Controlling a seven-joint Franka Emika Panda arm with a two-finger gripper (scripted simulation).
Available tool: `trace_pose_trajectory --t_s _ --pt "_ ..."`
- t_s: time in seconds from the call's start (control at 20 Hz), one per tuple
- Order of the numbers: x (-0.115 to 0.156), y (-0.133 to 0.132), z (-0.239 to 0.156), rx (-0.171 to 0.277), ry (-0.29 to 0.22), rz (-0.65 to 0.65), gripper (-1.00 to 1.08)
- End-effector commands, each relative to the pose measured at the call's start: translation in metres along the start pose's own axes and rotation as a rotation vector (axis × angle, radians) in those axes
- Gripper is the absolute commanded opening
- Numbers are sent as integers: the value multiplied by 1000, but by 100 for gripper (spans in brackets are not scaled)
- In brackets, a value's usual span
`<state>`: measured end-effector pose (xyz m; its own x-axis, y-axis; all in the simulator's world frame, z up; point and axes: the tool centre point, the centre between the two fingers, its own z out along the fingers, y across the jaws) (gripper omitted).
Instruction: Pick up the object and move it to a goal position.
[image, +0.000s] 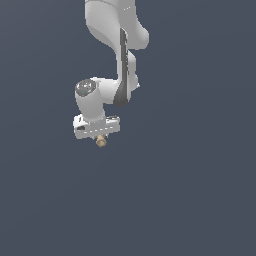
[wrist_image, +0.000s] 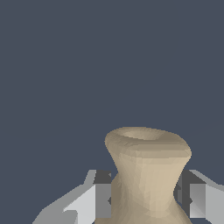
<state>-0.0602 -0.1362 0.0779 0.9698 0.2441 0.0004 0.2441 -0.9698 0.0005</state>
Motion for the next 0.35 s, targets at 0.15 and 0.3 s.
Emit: trace_pose_trajectory --t_s 0.15,0.3 --pt "-4 23 -4 0 0 -2 -100" --pt "-4 26 -4 0 0 -2 -100"
